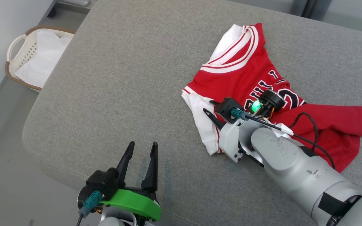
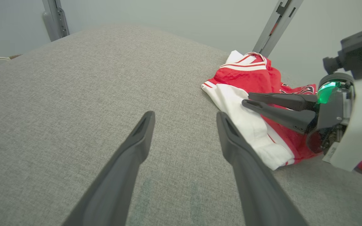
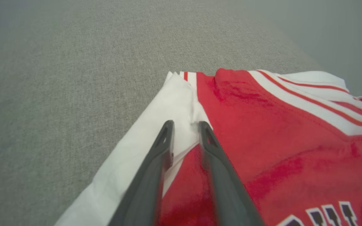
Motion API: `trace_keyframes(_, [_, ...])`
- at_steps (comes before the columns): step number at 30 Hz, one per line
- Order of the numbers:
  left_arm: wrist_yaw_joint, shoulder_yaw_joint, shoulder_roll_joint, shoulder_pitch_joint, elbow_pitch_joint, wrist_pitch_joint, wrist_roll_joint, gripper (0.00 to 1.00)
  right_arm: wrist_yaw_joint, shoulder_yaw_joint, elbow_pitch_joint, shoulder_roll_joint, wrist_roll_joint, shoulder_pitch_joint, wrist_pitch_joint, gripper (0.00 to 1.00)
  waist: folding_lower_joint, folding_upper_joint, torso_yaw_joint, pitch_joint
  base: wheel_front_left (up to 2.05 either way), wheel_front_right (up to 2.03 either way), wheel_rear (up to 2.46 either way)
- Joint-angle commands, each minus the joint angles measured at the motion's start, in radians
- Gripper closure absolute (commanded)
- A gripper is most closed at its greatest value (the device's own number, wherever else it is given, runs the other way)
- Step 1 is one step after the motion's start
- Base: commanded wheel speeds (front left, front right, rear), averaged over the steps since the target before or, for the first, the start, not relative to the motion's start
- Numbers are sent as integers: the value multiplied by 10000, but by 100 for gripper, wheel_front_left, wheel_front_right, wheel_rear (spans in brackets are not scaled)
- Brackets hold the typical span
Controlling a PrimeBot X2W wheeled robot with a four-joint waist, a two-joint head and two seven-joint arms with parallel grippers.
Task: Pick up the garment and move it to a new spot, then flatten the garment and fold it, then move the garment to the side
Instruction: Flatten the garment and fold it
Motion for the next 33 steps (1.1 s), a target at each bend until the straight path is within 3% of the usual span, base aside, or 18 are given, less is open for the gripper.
trace_keyframes(1, [61,-9,11,-113,-26,1,-66,0,-16,172,-128,-34,155,-52,-123,100,0,0,-23,0,0,0,0])
trace_keyframes(14, [62,223,12,-37,-46,1,72,0,-17,2434,-2139,-46,1117,605,-445,100,0,0,-578,-174,0,0,0])
trace_keyframes(18, [13,270,12,-47,-64,1,140,0,-17,2270,-2093,-49,1147,443,-452,100,0,0,-677,-122,0,0,0])
trace_keyframes(24, [-5,195,12,-153,-75,1,126,0,-16,1194,-1092,-41,823,-22,-466,100,0,0,-470,18,0,0,0])
trace_keyframes(25, [-2,187,12,-168,-82,1,112,0,-17,971,-888,-35,741,-121,-468,94,0,0,-400,44,0,0,0])
trace_keyframes(26, [0,181,12,-178,-87,1,100,0,-16,787,-715,-36,706,-169,-470,80,0,0,-332,69,0,0,0])
trace_keyframes(27, [6,179,12,-183,-94,1,72,0,-16,597,-556,-33,638,-215,-472,19,0,0,-259,90,0,0,0])
trace_keyframes(28, [0,158,12,-189,-94,1,56,0,-16,475,-392,-33,562,-267,-470,0,0,0,-185,109,0,0,0])
trace_keyframes(33, [24,49,11,-174,-92,1,-57,0,-16,197,387,-38,565,-389,-469,0,0,0,187,183,0,0,0])
